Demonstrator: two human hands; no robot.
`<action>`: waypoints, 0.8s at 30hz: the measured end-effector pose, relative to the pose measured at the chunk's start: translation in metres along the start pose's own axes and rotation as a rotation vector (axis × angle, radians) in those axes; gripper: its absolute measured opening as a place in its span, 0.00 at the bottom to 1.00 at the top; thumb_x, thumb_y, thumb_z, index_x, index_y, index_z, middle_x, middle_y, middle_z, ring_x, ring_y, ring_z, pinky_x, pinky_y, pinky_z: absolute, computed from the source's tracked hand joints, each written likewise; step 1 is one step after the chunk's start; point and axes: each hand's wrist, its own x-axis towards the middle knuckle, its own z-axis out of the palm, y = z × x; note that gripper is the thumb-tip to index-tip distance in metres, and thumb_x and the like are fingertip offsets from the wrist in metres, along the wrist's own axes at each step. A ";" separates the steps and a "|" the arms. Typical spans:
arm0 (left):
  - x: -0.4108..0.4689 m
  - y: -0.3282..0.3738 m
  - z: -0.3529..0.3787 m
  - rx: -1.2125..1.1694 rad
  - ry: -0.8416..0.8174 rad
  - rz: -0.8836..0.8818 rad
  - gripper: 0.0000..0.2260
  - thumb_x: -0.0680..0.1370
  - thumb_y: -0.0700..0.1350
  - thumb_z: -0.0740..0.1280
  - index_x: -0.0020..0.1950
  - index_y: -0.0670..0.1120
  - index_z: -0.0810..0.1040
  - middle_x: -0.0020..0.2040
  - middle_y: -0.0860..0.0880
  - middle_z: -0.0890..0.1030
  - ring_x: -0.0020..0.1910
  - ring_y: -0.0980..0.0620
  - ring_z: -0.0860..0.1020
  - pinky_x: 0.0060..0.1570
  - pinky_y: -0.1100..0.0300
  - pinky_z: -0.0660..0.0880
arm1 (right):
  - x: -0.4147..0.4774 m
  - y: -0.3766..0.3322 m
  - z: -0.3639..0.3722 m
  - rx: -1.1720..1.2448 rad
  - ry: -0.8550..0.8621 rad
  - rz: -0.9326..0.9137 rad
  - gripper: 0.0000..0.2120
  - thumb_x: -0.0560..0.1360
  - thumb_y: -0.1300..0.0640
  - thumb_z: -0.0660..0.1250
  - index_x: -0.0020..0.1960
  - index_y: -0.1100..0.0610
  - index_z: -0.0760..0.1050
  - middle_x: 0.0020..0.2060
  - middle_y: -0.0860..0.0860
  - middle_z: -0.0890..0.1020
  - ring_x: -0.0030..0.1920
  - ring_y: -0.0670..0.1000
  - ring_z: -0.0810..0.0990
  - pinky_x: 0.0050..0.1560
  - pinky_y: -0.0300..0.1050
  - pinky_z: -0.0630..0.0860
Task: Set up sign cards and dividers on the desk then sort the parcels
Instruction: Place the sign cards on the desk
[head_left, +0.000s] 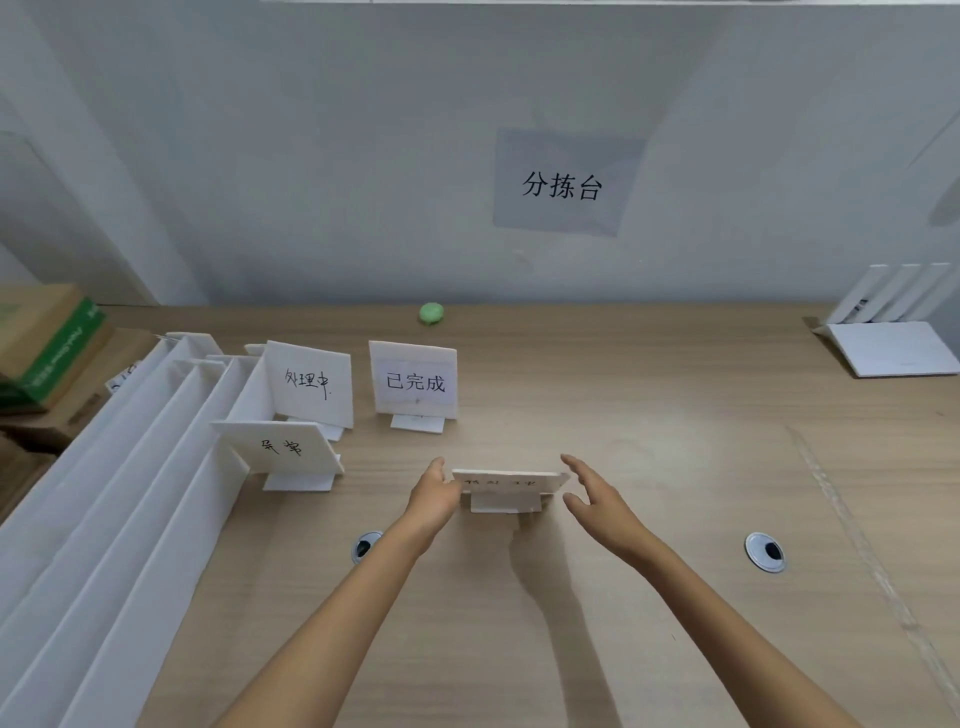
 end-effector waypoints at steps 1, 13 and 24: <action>-0.002 0.000 -0.005 -0.006 -0.003 0.007 0.23 0.79 0.40 0.55 0.75 0.45 0.58 0.71 0.44 0.65 0.69 0.46 0.66 0.64 0.55 0.64 | 0.001 -0.003 0.002 -0.021 0.023 -0.006 0.25 0.79 0.63 0.56 0.74 0.55 0.59 0.72 0.47 0.63 0.73 0.48 0.61 0.72 0.44 0.59; 0.023 -0.044 -0.072 0.036 0.125 0.118 0.11 0.78 0.39 0.57 0.54 0.48 0.77 0.53 0.47 0.80 0.46 0.54 0.74 0.36 0.69 0.67 | 0.083 -0.096 0.030 -0.095 0.254 -0.190 0.15 0.76 0.68 0.58 0.60 0.59 0.75 0.54 0.53 0.80 0.54 0.50 0.77 0.52 0.37 0.68; 0.096 -0.082 -0.088 0.042 0.161 0.152 0.12 0.79 0.38 0.56 0.47 0.53 0.75 0.46 0.54 0.80 0.45 0.60 0.76 0.36 0.75 0.68 | 0.271 -0.111 0.103 -0.089 0.088 -0.032 0.33 0.74 0.61 0.68 0.74 0.59 0.57 0.71 0.56 0.67 0.71 0.56 0.65 0.69 0.48 0.63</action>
